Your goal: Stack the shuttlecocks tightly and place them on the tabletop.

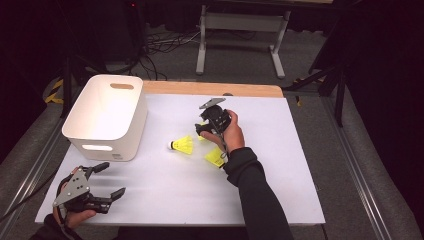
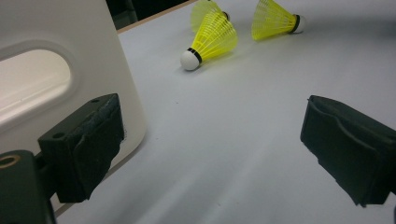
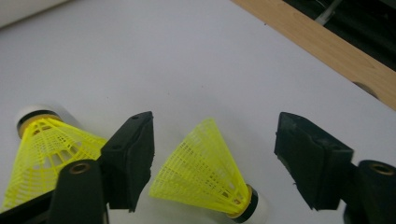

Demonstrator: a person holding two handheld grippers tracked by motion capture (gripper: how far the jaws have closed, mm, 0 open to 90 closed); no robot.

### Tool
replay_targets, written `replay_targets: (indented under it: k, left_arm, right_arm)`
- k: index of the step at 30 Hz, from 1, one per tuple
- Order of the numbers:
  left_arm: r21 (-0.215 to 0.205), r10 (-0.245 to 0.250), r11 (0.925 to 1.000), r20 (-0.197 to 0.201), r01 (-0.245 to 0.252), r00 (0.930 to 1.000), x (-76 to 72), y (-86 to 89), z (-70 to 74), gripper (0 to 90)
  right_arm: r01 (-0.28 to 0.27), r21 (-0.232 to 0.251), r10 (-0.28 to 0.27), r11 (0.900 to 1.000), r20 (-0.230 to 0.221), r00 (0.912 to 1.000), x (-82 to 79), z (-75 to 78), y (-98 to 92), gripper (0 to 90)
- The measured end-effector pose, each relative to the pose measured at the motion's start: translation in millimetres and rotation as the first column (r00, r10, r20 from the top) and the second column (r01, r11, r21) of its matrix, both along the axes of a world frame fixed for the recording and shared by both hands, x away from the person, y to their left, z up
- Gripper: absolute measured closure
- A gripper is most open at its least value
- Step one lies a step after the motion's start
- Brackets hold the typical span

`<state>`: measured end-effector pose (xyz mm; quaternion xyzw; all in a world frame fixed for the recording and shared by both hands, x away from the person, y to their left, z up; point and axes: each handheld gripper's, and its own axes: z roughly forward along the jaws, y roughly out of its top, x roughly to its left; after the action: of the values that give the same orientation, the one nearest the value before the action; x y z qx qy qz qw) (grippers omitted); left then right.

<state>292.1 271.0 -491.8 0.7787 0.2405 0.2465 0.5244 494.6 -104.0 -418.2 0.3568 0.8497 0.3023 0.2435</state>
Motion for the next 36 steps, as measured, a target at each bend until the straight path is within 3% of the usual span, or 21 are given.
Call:
replay_targets:
  k: [4,7,9,13,19,24,29,30,31,32,34,35,36]
  left_arm:
    - [-0.001,-0.002,1.0,-0.007,0.002,1.0,0.9,0.0,-1.0,7.3]
    - [0.007,-0.008,0.9999,-0.008,0.008,0.9999,1.2,-0.2,-1.3,7.6]
    - [0.007,-0.011,0.9999,-0.01,0.011,0.9999,1.4,-0.4,-1.5,7.7]
    - [0.007,-0.012,0.9999,-0.015,0.013,0.9998,1.8,-0.6,-1.9,7.8]
    - [0.01,-0.014,0.9999,-0.024,0.014,0.9996,2.5,-0.7,-3.0,8.2]
    - [0.016,-0.017,0.9997,-0.03,0.018,0.9994,3.2,-1.7,-3.7,8.2]
    - [0.02,-0.016,0.9997,-0.034,0.017,0.9993,3.3,-2.6,-4.3,8.3]
    - [0.021,-0.017,0.9996,-0.034,0.018,0.9993,3.3,-2.8,-4.4,8.4]
    - [0.028,-0.016,0.9995,-0.035,0.017,0.9993,3.0,-3.5,-4.5,8.4]
    - [0.028,-0.016,0.9995,-0.035,0.017,0.9993,3.0,-3.5,-4.5,8.4]
    - [0.038,-0.017,0.9991,-0.037,0.018,0.9992,3.2,-3.9,-4.7,8.4]
    - [0.04,-0.016,0.9991,-0.037,0.018,0.9992,3.3,-4.2,-4.8,8.5]
    - [0.041,-0.016,0.999,-0.038,0.018,0.9992,3.3,-4.4,-5.0,8.5]
  right_arm:
    - [0.006,-0.062,-0.008,0.998,-0.029,0.9996,5.7,-9.9,8.7,37.7]
    - [0.021,-0.133,-0.025,0.991,-0.027,0.9993,12.3,-18.3,12.8,44.5]
    - [0.023,-0.138,-0.027,0.99,-0.029,0.9992,13.3,-19.1,13.1,45.7]
    - [0.033,-0.148,-0.038,0.988,-0.025,0.999,17.8,-20.6,13.5,56.8]
    - [0.051,-0.202,-0.05,0.978,0.008,0.9987,18.9,-20.5,18.3,83.6]
    - [0.037,-0.253,-0.027,0.967,0.044,0.9987,16.3,-16.3,21.6,89.2]
    - [0.027,-0.177,-0.015,0.984,0.068,0.9976,13.2,-5.9,13.6,89.8]
    - [0.024,-0.143,-0.014,0.989,0.07,0.9975,11.8,-3.2,11.5,89.8]
    - [0.0,-0.056,0.003,0.998,0.06,0.9982,9.7,1.7,6.1,89.7]
    - [0.0,-0.056,0.003,0.998,0.06,0.9982,9.7,1.7,6.1,89.7]
    - [-0.013,0.038,0.011,0.999,0.042,0.9991,8.6,4.4,-0.7,89.6]
    - [-0.01,0.109,0.007,0.994,0.024,0.9997,8.9,4.1,-7.1,89.6]
    - [-0.01,0.109,0.007,0.994,0.024,0.9997,8.9,4.1,-7.1,89.6]
